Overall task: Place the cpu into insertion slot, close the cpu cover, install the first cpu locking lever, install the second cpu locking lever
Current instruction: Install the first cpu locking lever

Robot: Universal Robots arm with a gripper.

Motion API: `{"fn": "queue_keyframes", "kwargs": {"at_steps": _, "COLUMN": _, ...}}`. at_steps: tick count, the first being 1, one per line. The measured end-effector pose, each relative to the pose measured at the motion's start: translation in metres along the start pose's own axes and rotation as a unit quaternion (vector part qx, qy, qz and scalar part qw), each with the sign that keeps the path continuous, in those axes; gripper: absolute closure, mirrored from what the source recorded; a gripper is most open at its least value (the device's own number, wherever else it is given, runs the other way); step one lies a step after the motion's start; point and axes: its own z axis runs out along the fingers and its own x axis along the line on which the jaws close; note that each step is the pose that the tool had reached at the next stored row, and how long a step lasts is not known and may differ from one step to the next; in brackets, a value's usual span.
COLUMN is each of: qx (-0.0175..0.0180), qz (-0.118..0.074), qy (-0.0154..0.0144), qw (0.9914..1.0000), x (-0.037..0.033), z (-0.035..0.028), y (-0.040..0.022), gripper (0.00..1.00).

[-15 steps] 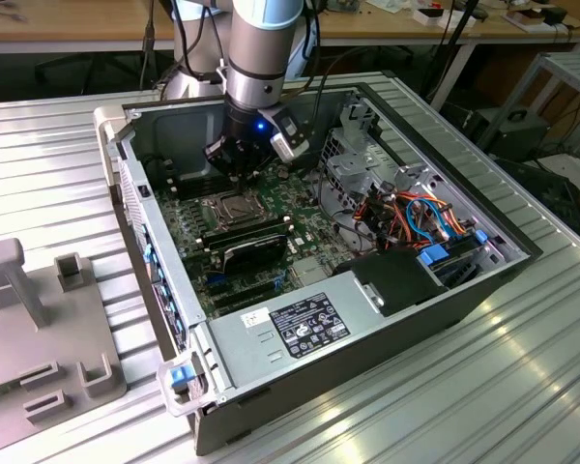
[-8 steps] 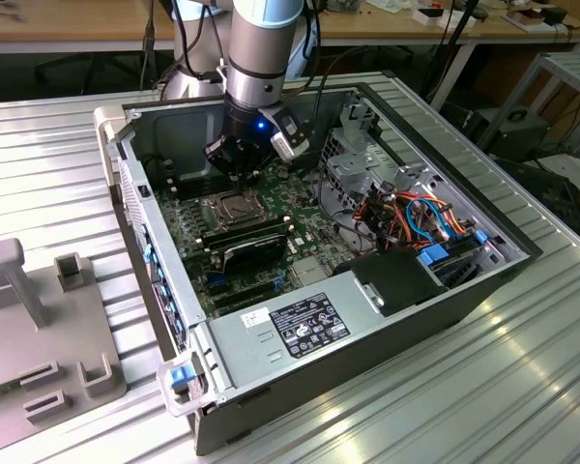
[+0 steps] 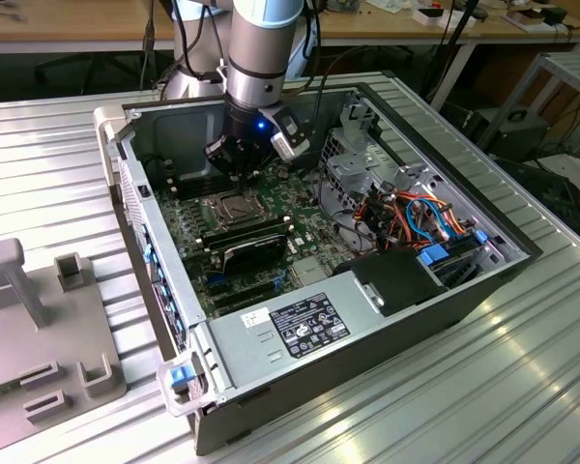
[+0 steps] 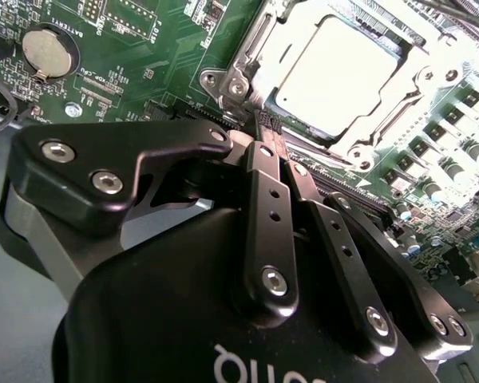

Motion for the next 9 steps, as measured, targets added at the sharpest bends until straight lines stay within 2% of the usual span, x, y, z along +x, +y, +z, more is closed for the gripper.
{"fn": "queue_keyframes", "kwargs": {"at_steps": 9, "qx": 0.0008, "qz": 0.0, "qy": 0.0001, "qw": 1.0, "x": 0.0, "z": 0.0003, "y": -0.0017, "gripper": 0.89}}
